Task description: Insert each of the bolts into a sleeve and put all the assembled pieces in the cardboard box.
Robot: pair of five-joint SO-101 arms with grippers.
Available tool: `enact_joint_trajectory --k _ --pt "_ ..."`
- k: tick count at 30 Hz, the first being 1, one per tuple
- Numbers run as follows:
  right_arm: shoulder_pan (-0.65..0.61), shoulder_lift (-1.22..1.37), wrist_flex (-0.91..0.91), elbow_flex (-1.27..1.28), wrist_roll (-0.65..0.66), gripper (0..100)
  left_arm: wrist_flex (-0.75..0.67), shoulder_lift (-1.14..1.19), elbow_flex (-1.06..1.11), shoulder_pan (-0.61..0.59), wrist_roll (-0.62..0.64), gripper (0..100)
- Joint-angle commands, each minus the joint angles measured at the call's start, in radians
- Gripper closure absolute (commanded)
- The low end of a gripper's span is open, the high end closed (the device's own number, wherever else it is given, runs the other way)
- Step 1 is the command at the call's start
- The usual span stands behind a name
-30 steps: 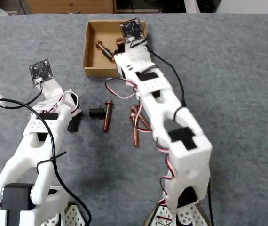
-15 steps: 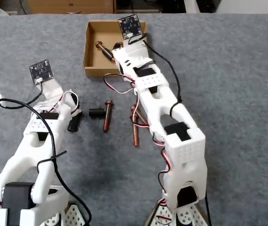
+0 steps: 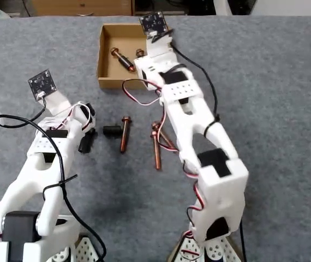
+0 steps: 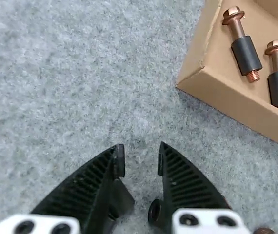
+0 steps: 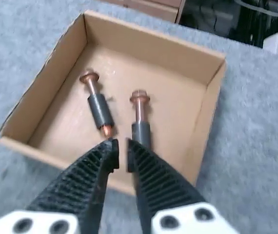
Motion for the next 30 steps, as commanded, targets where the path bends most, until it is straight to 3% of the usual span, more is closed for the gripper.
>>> enact_joint_trajectory --k 1,8,21,26,30 --pt "0.019 -0.119 0.123 -0.047 0.009 98.1 0.068 -0.013 -0.078 -0.003 0.014 87" --pt "0.016 -0.259 0.405 -0.027 0.011 99.7 0.334 -0.002 -0.235 -0.005 0.120 84" --pt "0.016 -0.601 0.813 0.211 0.011 99.7 0.433 -0.010 -0.259 0.008 0.146 83" --pt "0.019 -0.737 0.865 0.335 0.011 99.7 0.540 -0.007 -0.324 0.147 0.129 83" --pt "0.021 -0.846 0.924 0.414 0.021 99.7 0.574 -0.002 -0.359 0.292 0.015 83"
